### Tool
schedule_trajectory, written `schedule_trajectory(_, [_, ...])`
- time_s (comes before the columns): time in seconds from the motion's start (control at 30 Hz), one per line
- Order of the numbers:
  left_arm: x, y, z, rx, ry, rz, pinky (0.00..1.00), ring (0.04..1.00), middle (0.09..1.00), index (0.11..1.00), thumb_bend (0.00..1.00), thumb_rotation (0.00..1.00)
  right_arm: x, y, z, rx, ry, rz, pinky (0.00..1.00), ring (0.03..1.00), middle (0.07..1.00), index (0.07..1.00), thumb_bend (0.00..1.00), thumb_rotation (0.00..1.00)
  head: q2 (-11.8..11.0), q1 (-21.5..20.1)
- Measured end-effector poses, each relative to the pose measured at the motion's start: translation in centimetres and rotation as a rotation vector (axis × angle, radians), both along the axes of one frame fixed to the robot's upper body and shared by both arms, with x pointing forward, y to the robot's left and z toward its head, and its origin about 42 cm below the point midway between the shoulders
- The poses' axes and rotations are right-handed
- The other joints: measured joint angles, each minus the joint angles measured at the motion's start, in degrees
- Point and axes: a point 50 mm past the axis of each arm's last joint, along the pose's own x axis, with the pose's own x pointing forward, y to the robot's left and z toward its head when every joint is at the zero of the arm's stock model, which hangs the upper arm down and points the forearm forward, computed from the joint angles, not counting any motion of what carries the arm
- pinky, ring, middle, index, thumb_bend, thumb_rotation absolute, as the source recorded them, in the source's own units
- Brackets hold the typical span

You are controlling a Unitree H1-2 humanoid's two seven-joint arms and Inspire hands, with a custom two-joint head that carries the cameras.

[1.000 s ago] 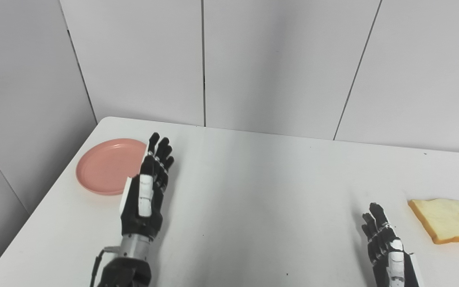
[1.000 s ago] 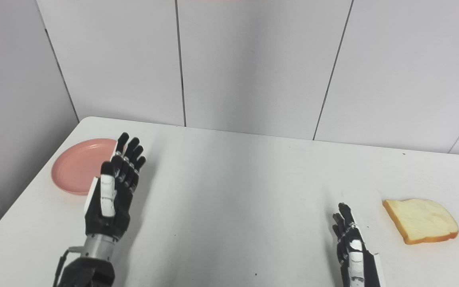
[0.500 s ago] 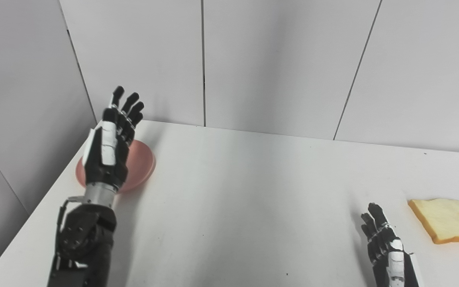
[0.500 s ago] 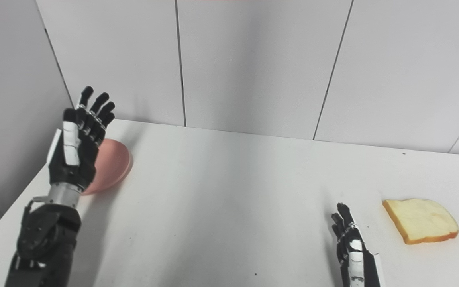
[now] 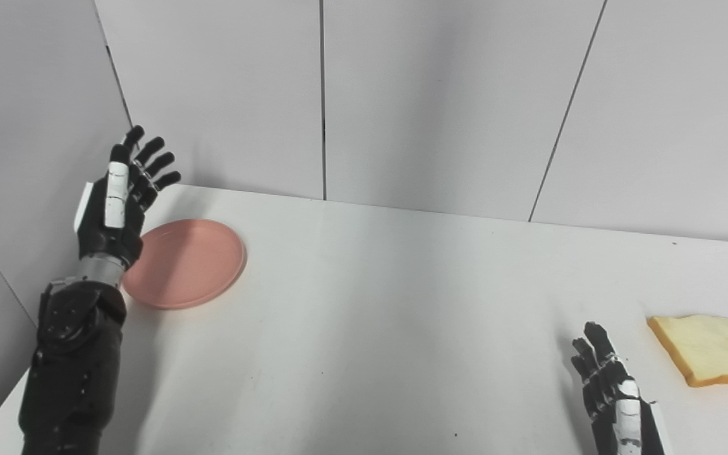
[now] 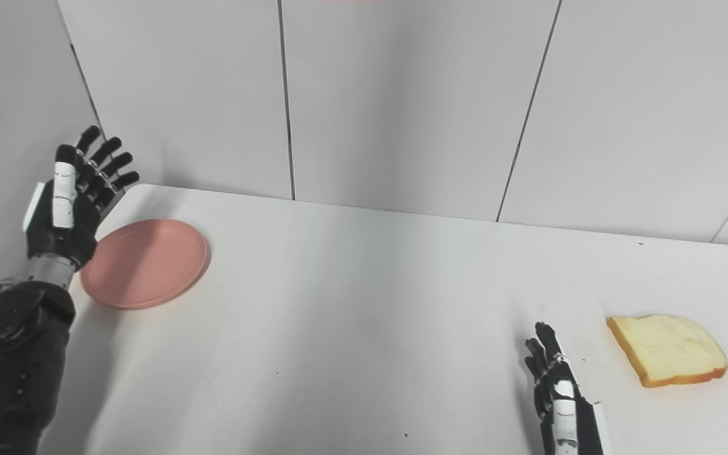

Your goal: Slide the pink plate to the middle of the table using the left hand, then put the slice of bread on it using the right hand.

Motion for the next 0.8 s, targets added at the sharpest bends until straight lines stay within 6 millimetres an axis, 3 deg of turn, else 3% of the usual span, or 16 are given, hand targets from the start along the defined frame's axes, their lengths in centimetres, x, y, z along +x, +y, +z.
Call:
schedule_trajectory(0.2, [0.5, 2.0, -1.1, 0.008, 0.031, 0.039, 0.77, 0.856, 0.891, 0.890, 0.94, 0.88, 0.0, 0.0, 0.0, 0.000, 0.000, 0.000, 0.98, 0.951, 0.961, 0.914, 0.80, 1.00, 0.26, -0.09])
schedule_trajectory(0.43, [1.2, 3.7, -4.4, 0.001, 0.109, 0.082, 0.81, 0.881, 0.904, 0.934, 0.92, 0.92, 0.0, 0.0, 0.0, -0.001, 0.000, 0.000, 0.97, 0.953, 0.963, 0.917, 0.80, 1.00, 0.53, -0.26])
schedule_trajectory(0.8, [3.0, 7.0, -4.1, 0.026, 0.110, 0.164, 0.80, 0.856, 0.878, 0.912, 0.88, 0.89, -0.1, -0.1, -0.1, -0.002, 0.003, 0.000, 0.96, 0.942, 0.955, 0.918, 0.80, 1.00, 0.97, -0.62])
